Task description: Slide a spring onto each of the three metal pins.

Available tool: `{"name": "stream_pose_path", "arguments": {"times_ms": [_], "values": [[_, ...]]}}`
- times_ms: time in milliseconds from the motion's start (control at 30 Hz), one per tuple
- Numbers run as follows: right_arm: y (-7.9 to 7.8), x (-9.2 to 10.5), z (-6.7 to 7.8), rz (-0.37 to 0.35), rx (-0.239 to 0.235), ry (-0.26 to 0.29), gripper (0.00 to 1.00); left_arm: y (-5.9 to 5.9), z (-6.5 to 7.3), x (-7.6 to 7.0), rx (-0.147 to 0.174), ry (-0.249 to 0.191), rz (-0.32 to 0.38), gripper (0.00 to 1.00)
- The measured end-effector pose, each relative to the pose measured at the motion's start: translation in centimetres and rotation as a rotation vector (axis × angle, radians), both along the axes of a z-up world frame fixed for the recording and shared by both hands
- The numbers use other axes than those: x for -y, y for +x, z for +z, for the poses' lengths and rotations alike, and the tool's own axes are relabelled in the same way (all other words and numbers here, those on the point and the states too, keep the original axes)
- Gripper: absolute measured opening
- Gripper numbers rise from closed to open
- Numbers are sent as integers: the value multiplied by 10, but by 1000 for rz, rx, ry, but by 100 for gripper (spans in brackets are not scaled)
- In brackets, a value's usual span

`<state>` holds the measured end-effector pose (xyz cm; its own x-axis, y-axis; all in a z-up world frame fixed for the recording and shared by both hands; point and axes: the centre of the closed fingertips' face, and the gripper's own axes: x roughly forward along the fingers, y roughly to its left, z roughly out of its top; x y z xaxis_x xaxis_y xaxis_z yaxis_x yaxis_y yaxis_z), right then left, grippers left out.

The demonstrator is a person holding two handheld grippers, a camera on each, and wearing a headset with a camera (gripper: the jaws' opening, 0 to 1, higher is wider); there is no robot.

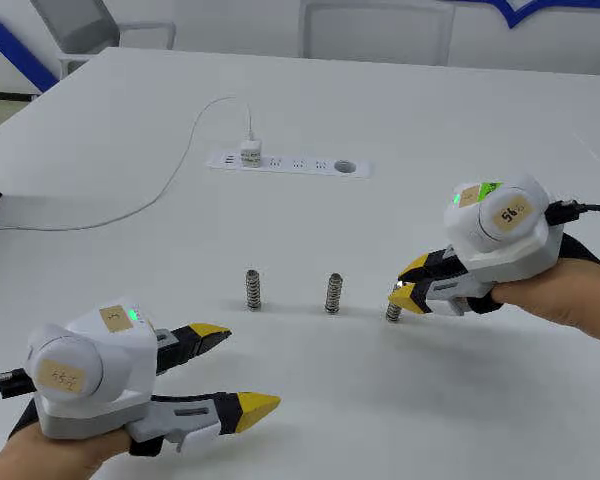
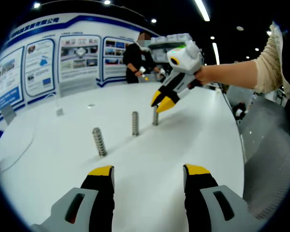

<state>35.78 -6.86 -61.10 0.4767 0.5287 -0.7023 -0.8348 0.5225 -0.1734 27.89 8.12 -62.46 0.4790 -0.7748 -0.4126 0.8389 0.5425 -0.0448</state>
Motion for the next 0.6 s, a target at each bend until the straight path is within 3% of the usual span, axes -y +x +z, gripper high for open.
{"name": "stream_pose_path", "arguments": {"times_ms": [433,600], "values": [[-7,3,17,-23,37,67,26,3,3,-3,4,0,10,60],[-13,4,25,-32,45,117,28,5,3,-4,6,-3,13,61]]}}
